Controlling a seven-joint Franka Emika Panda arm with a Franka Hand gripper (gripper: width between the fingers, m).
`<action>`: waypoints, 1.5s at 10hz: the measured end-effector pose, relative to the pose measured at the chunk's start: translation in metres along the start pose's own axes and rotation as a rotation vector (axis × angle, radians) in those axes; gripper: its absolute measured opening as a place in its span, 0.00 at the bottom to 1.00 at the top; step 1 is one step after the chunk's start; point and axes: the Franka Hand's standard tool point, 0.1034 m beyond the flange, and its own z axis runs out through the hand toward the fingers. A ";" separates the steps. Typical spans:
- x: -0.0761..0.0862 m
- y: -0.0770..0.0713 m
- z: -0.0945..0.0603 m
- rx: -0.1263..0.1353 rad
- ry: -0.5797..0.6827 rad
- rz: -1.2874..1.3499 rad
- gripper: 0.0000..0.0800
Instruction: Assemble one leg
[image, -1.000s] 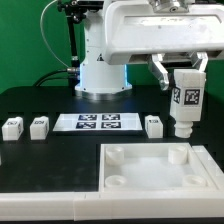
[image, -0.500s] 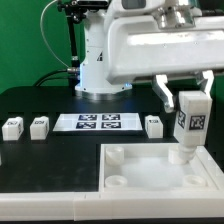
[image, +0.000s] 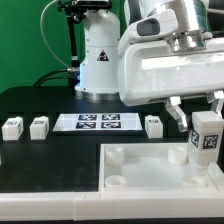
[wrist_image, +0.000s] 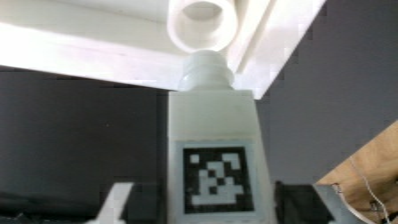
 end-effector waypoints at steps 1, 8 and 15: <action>-0.004 -0.002 0.003 0.001 0.002 -0.002 0.37; -0.018 0.003 0.006 -0.008 0.001 -0.005 0.37; -0.019 0.003 0.007 -0.008 0.000 -0.004 0.72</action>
Offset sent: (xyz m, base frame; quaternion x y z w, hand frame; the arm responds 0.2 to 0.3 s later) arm -0.0087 -0.0064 -0.0084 -0.0086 0.0095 -0.0078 0.9999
